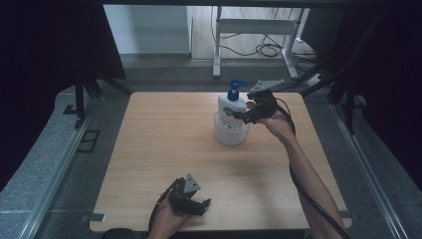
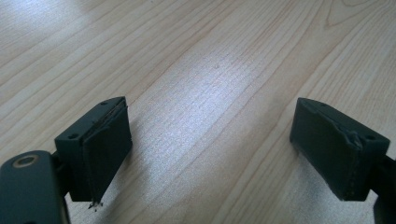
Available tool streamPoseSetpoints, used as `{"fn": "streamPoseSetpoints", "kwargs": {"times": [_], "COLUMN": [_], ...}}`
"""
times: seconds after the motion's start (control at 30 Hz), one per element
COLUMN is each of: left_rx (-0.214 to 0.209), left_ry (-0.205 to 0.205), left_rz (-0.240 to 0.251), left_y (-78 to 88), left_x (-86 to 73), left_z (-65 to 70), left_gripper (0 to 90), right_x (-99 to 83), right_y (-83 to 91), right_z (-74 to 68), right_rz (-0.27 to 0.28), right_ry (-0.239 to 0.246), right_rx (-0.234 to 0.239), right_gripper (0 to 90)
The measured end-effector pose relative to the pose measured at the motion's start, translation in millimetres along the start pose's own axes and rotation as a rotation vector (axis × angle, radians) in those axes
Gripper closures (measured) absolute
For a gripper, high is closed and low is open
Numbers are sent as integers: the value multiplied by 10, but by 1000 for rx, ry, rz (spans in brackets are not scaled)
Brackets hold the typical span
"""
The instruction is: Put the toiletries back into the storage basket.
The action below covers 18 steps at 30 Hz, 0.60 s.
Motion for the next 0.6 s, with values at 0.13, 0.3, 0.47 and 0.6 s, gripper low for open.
{"fn": "streamPoseSetpoints", "kwargs": {"times": [0.13,0.3,0.47,0.6], "left_rx": [0,1,0,1], "left_ry": [0,0,0,0], "left_rz": [0,0,-1,-1], "left_y": [0,0,0,1], "left_x": [0,0,-1,-1], "left_z": [0,0,0,0], "left_gripper": [120,121,121,121], "right_x": [-32,-55,-75,-93], "right_y": [50,119,175,211], "right_z": [-9,-20,-61,-105], "right_rz": [-6,-4,-9,-15], "right_ry": [0,-2,-1,2], "right_rx": [-3,-9,-13,-13], "right_gripper": [0,0,0,0]}}
Point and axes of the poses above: each handheld gripper's, and its own axes: y roughly backward along the jaws, x roughly out of its top, z roughly to its right, the point moved 9 cm from there along -y, roughly forward along the jaws, and after that the axes turned 7 degrees about y, right-handed, at the moved point
